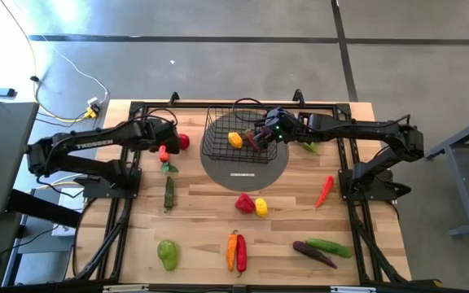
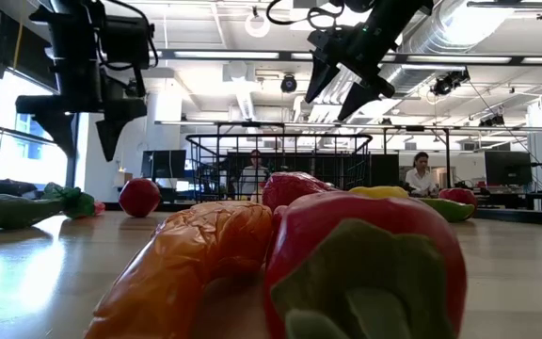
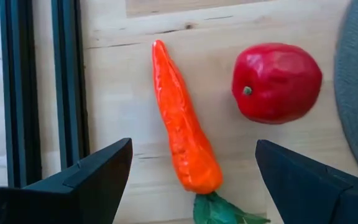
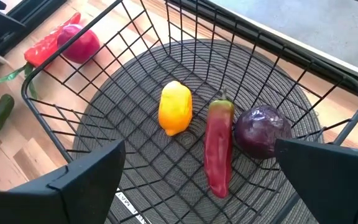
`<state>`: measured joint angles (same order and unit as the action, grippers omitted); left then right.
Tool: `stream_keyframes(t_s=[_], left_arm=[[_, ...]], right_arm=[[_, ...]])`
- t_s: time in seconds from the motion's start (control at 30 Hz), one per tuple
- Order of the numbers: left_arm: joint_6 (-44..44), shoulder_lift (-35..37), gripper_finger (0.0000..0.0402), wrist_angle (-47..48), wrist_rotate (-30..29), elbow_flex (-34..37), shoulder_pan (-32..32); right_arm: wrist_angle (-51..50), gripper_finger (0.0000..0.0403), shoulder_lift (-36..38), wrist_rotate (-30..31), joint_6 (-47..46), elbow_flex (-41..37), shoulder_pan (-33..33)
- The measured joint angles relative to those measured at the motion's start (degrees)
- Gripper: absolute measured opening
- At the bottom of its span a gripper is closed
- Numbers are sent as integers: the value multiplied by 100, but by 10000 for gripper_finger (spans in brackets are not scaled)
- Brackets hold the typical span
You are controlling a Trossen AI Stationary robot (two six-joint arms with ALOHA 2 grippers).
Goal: Build produce basket
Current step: Put the top carrot into the wire basket
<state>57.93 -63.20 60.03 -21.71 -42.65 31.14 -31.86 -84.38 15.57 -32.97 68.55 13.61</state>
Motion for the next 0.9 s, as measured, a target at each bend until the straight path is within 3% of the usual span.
stream_keyframes(t_s=[0.43,0.9], left_arm=[[49,-370,333,4,676,2,943],[41,-1157,333,-413,1246,2,1545]], right_arm=[[-4,394,0,-83,346,-2,0],[-4,394,2,-125,566,-4,0]])
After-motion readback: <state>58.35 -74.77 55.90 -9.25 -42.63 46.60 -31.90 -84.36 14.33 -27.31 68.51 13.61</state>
